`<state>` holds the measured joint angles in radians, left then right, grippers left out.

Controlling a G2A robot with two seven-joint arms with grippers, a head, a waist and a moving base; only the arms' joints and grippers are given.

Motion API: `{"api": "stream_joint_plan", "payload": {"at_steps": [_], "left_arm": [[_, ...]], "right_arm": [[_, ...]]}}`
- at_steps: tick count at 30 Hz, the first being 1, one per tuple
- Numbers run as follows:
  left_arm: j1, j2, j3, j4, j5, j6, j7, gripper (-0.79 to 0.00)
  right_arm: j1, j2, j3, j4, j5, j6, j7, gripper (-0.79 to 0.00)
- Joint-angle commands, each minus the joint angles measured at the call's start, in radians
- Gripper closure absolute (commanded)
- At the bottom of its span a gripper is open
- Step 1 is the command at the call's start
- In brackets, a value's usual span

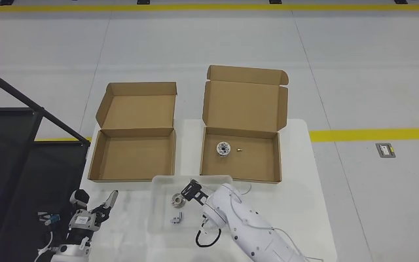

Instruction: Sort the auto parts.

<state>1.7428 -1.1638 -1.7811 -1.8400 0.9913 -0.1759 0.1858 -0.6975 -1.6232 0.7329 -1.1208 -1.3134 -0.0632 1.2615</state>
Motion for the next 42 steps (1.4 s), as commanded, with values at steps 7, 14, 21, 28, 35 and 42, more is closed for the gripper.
{"api": "stream_joint_plan", "payload": {"at_steps": [7,14,21,28,35,42], "left_arm": [[0.000,0.000,0.000,0.000,0.000,0.000,0.000,-0.785],[0.000,0.000,0.000,0.000,0.000,0.000,0.000,-0.785],[0.000,0.000,0.000,0.000,0.000,0.000,0.000,-0.785],[0.000,0.000,0.000,0.000,0.000,0.000,0.000,-0.785],[0.000,0.000,0.000,0.000,0.000,0.000,0.000,-0.785],[0.000,0.000,0.000,0.000,0.000,0.000,0.000,-0.785]], "right_arm": [[0.017,-0.015,-0.006,0.051,0.015,-0.008,-0.020,-0.259],[0.027,-0.025,-0.007,0.086,0.019,-0.007,-0.024,-0.179],[0.031,-0.032,-0.001,0.100,0.029,-0.017,-0.036,0.000],[-0.004,-0.011,0.055,-0.043,0.037,-0.079,-0.056,0.000],[-0.137,0.050,0.222,-0.393,0.062,-0.240,-0.054,0.000],[-0.245,0.093,0.398,-0.644,0.039,-0.256,-0.070,0.000]]}}
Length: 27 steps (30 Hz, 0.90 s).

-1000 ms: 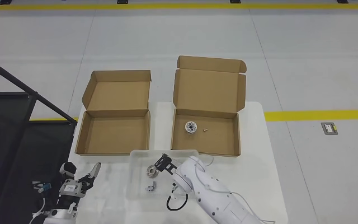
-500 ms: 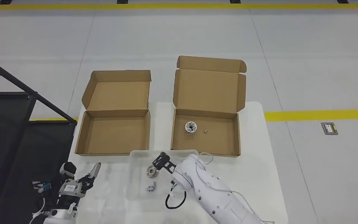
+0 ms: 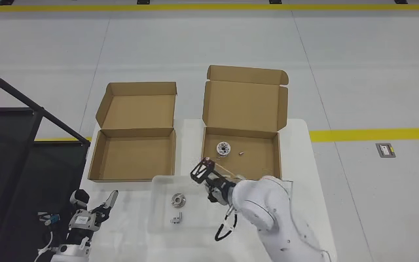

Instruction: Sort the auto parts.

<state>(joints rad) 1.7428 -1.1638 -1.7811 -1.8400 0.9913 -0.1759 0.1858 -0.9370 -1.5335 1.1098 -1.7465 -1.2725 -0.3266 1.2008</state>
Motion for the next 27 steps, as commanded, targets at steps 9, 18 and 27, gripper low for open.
{"api": "stream_joint_plan", "payload": {"at_steps": [9,18,27], "left_arm": [[0.000,0.000,0.000,0.000,0.000,0.000,0.000,-0.785],[0.000,0.000,0.000,0.000,0.000,0.000,0.000,-0.785],[0.000,0.000,0.000,0.000,0.000,0.000,0.000,-0.785]], "right_arm": [[0.079,0.016,0.131,0.166,-0.147,0.188,-0.116,0.000],[0.317,-0.004,0.115,0.613,-0.080,0.277,-0.140,0.000],[0.503,-0.032,0.053,0.972,-0.071,0.300,-0.184,0.000]]}}
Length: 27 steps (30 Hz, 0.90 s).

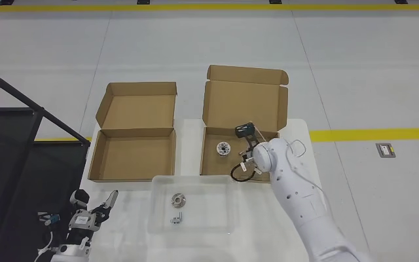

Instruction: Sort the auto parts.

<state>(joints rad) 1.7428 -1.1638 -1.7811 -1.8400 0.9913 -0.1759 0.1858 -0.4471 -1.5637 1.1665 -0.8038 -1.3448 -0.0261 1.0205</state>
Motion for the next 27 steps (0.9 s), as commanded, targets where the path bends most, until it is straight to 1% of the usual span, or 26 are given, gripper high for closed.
{"api": "stream_joint_plan", "payload": {"at_steps": [1,6,13,21,22,24,25,27], "left_arm": [[0.000,0.000,0.000,0.000,0.000,0.000,0.000,-0.785],[0.000,0.000,0.000,0.000,0.000,0.000,0.000,-0.785],[0.000,0.000,0.000,0.000,0.000,0.000,0.000,-0.785],[0.000,0.000,0.000,0.000,0.000,0.000,0.000,-0.785],[0.000,0.000,0.000,0.000,0.000,0.000,0.000,-0.785],[0.000,0.000,0.000,0.000,0.000,0.000,0.000,-0.785],[0.000,0.000,0.000,0.000,0.000,0.000,0.000,-0.785],[0.000,0.000,0.000,0.000,0.000,0.000,0.000,-0.785]], "right_arm": [[0.026,-0.005,-0.008,0.056,0.008,-0.004,-0.009,0.000],[0.074,-0.017,-0.032,0.151,0.018,-0.016,-0.013,0.000],[0.110,-0.032,-0.055,0.228,0.033,-0.009,-0.027,0.000],[0.124,-0.036,-0.052,0.291,0.055,0.011,-0.095,0.000],[0.123,-0.036,-0.052,0.297,0.057,0.014,-0.102,-0.025],[0.124,-0.036,-0.049,0.306,0.066,0.008,-0.116,-0.108],[0.123,-0.035,-0.047,0.312,0.071,0.002,-0.122,-0.135],[0.125,-0.034,-0.046,0.322,0.076,-0.004,-0.130,-0.129]]}}
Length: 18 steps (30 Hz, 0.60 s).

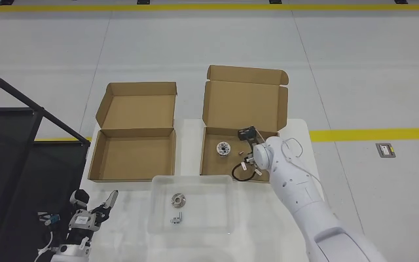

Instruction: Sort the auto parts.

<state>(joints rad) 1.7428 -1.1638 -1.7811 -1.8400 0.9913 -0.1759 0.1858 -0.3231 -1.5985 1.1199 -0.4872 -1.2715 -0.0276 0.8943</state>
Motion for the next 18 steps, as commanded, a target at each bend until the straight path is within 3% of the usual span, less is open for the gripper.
{"api": "stream_joint_plan", "payload": {"at_steps": [1,8,18], "left_arm": [[0.000,0.000,0.000,0.000,0.000,0.000,0.000,-0.785],[0.000,0.000,0.000,0.000,0.000,0.000,0.000,-0.785],[0.000,0.000,0.000,0.000,0.000,0.000,0.000,-0.785]], "right_arm": [[0.002,0.001,0.002,0.010,0.004,-0.004,-0.008,-0.132],[0.003,0.005,0.004,0.007,0.008,-0.013,-0.015,-0.114],[-0.015,0.015,0.006,-0.044,-0.002,-0.004,0.003,-0.203]]}}
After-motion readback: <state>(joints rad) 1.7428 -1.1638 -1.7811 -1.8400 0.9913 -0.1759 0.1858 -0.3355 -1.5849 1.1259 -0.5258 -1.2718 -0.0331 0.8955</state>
